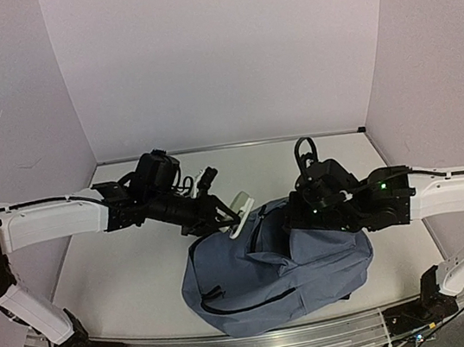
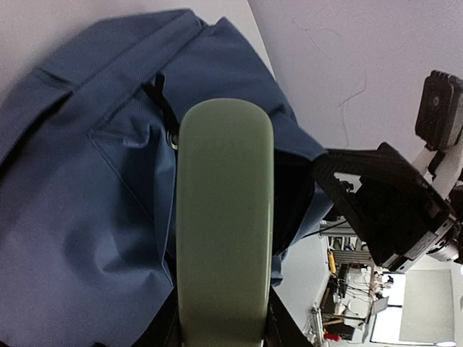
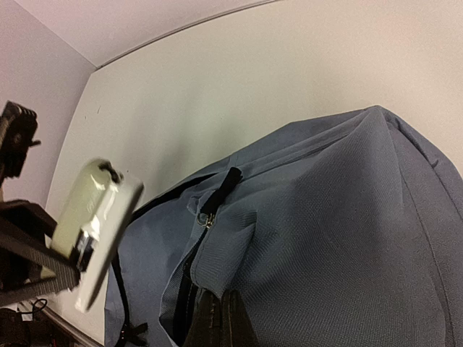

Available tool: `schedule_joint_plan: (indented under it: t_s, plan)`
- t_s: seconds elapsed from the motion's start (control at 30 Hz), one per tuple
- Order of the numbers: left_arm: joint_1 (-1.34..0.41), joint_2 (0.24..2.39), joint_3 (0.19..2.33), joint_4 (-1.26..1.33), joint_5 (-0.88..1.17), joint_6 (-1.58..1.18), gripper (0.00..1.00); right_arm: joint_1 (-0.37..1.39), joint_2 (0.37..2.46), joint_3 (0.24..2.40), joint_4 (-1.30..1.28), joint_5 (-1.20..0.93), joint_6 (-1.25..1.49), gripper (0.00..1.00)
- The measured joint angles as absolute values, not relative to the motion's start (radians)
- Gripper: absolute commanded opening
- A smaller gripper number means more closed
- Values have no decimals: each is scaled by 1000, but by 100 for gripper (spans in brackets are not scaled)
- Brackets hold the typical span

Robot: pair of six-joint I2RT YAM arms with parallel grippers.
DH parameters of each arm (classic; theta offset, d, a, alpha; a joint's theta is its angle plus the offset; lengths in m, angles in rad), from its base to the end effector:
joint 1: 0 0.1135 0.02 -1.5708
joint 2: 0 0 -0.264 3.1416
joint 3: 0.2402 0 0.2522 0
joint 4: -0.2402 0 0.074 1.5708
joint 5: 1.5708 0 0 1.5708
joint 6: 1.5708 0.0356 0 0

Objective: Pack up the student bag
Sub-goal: Place the stationery in the student bag.

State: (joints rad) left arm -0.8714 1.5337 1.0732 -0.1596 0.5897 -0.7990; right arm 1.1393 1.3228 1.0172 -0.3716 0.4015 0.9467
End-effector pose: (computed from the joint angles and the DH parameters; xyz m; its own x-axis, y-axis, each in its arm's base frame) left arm 0.2041 -0.2734 0.2620 -0.9255 0.1749 -0.3360 0.3787 0.4503 -0.8086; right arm 0.1340 0.2577 0.2860 -0.7283 0.2043 -0.6541 -0.2015 0.8485 0.4893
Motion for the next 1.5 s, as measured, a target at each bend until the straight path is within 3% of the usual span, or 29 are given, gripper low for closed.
schedule_joint_plan:
  t_s: [0.43,0.83,1.23,1.37,1.5]
  plan:
    - [-963,1540,1021,-70,674,-923,8,1140,1274,965,-341,403,980,0]
    - [-990,1703,1051,-6,711,-944,8,1140,1253,951,-336,403,996,0]
    - [-990,1894,1268,54,655,-939,11,1140,1251,950,-336,403,996,0]
    - [-990,1939,1321,43,593,-932,24,1139,1251,950,-336,403,998,0]
    - [-994,1954,1341,35,539,-916,48,1139,1251,947,-335,408,1002,0]
